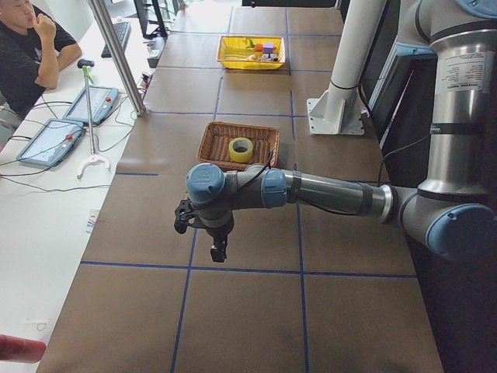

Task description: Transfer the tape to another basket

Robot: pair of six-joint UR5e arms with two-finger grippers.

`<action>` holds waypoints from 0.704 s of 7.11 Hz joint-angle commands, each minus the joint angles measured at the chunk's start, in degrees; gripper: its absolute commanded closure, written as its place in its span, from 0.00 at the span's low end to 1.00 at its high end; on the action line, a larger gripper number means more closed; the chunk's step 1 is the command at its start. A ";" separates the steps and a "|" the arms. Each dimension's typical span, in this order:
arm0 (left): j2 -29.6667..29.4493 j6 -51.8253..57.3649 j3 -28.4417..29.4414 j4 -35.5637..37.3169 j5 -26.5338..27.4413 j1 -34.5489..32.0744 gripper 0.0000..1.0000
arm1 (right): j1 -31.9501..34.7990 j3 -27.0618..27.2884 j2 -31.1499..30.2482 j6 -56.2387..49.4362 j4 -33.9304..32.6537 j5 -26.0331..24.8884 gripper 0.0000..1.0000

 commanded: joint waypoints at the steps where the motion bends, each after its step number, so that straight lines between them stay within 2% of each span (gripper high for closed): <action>1: 0.04 -0.46 -0.40 0.07 0.08 0.06 0.00 | 0.04 2.99 -0.49 -0.16 -0.34 -0.42 0.00; 2: 0.04 -1.33 -0.58 0.07 0.08 -0.02 0.00 | -0.04 2.99 -0.40 -0.16 -0.26 -3.64 0.00; 5: 0.12 -0.81 -1.02 0.24 0.34 -0.03 0.00 | -0.13 2.55 -0.49 -0.25 -0.25 -5.95 0.00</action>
